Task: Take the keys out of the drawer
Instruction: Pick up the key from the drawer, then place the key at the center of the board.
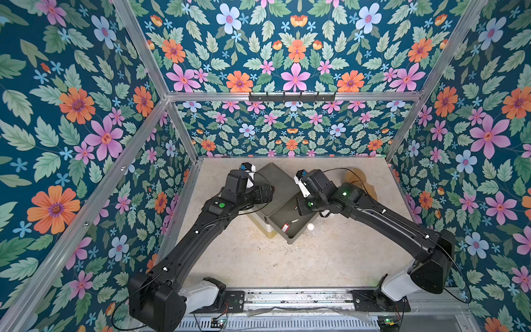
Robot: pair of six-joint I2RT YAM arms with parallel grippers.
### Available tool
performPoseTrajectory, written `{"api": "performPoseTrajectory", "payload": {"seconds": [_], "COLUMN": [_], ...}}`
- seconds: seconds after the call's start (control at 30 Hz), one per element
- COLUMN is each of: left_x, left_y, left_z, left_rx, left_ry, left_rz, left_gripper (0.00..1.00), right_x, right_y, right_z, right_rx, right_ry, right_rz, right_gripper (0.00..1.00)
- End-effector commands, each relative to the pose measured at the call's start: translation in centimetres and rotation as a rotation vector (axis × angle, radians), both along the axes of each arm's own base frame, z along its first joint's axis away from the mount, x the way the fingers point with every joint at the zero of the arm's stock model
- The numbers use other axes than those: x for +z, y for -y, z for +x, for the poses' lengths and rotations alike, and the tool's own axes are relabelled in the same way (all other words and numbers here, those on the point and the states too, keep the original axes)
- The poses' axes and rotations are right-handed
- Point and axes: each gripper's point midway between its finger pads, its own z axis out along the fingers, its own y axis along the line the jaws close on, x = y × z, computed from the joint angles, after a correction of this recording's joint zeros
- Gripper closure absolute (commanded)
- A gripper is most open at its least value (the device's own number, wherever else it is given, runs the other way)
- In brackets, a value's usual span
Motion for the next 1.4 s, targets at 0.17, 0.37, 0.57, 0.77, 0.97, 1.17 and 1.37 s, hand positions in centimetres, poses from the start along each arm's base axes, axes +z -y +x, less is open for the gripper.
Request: {"api": "performPoseTrajectory", "payload": {"seconds": [0.17,0.37,0.57,0.77,0.97,1.17,1.37], "left_x": [0.2,2.9,4.5,3.8,3.3,2.7,2.4], "left_y": [1.5,2.3,4.3,8.4,9.5,8.9,8.7], "left_z": [-2.1,-2.7,-2.7,-2.8,-3.0,-3.4,-3.6], "left_rx": [-0.065,-0.104,-0.143,-0.214,-0.226,-0.206,-0.2], "left_ry": [-0.059,-0.007,0.005,-0.015,-0.034,-0.044,-0.047], "left_rz": [-0.139,-0.207,-0.231,-0.183,-0.145,-0.133,-0.13], "left_gripper": [0.0,0.01,0.01,0.01,0.01,0.0,0.0], "right_x": [4.7,8.2,7.1,1.3,-4.3,-8.7,-10.8], "right_y": [2.2,6.4,12.4,18.2,19.7,18.4,17.5], "right_z": [0.3,0.7,1.5,1.0,-0.7,-1.9,-1.8], "right_rx": [-0.093,-0.216,-0.412,-0.612,-0.673,-0.657,-0.639], "right_ry": [0.03,0.103,0.094,-0.041,-0.171,-0.299,-0.359], "right_rz": [0.246,0.364,0.375,0.392,0.443,0.49,0.509], "right_gripper": [1.0,1.0,1.0,1.0,1.0,1.0,1.0]}}
